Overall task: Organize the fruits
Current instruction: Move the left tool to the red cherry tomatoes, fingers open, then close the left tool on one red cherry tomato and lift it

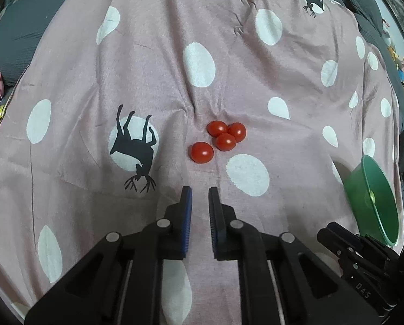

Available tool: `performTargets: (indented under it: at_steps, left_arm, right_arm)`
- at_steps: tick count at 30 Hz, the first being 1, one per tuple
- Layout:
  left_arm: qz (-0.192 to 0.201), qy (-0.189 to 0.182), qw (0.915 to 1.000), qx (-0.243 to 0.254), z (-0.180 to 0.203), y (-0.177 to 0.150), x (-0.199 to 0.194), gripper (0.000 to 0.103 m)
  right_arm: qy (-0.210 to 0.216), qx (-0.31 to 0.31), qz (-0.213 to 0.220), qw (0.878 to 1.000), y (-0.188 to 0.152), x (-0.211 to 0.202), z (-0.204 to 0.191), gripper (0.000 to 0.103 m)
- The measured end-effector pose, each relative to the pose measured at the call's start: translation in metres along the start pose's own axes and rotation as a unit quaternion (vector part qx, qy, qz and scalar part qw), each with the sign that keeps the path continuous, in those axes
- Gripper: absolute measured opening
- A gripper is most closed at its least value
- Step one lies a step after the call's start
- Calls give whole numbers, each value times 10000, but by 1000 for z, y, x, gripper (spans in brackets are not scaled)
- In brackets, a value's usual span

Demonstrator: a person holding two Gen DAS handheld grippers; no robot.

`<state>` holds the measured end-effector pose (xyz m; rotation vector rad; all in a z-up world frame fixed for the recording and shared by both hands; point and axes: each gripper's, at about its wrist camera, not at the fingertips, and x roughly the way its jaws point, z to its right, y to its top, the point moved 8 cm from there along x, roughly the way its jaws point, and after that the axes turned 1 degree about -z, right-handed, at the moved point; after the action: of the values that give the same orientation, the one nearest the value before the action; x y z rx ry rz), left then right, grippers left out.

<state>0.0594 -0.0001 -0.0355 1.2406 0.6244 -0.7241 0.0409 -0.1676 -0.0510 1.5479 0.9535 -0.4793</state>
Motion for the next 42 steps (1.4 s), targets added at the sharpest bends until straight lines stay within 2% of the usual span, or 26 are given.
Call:
performTargets:
  at_steps: [5,11,14,15,18,19,25,29,33,36,39,42]
  left_arm:
    - [55,8,10000,-49,-3,4,-5,11]
    - [125,-76,9998,-142,-12,14,-17,11]
    - [105,-118,9996,-252,-23,18,-19,19]
    - [105,-124,9995,-282,-25,19,-19,25]
    - [96,-123,9991,-393,-32,21,-18,37]
    - [79,-115,9990,-416,-34,21,-17,39]
    - [-12,-221,9989,-418,-33,21,-11,41]
    - [-3,-255,9990,-369,-33,22,-8,39]
    - [-35,-374,9987,-356,-30,26,-5,31]
    - [-78,-457,9984,-325,-26,31,-1,30]
    - [-199,-556,9978,-298,-19,35,6,30]
    - [-360,-600,9973,-209,-10,40,19,30]
  right_arm:
    - [66,61,-36,10000,1,0,2,24]
    - [475,284,-143,9984,10,-3,0,24]
    - [523,439,-271,9973,22,3,-1,25]
    - [506,462,-317,9971,24,5,-2,28]
    - [660,629,-493,9946,44,19,-13,49]
    - [750,659,-553,9935,51,25,-18,51]
    - [819,636,-809,9913,87,74,-52,51]
    - [695,702,-903,9910,101,111,-68,51]
    - [561,851,-1101,9887,99,142,-72,44]
    - [258,730,-1106,9908,95,152,-70,31]
    - [393,819,-1114,9896,89,149,-68,31]
    - [438,880,-1043,9897,85,130,-55,30]
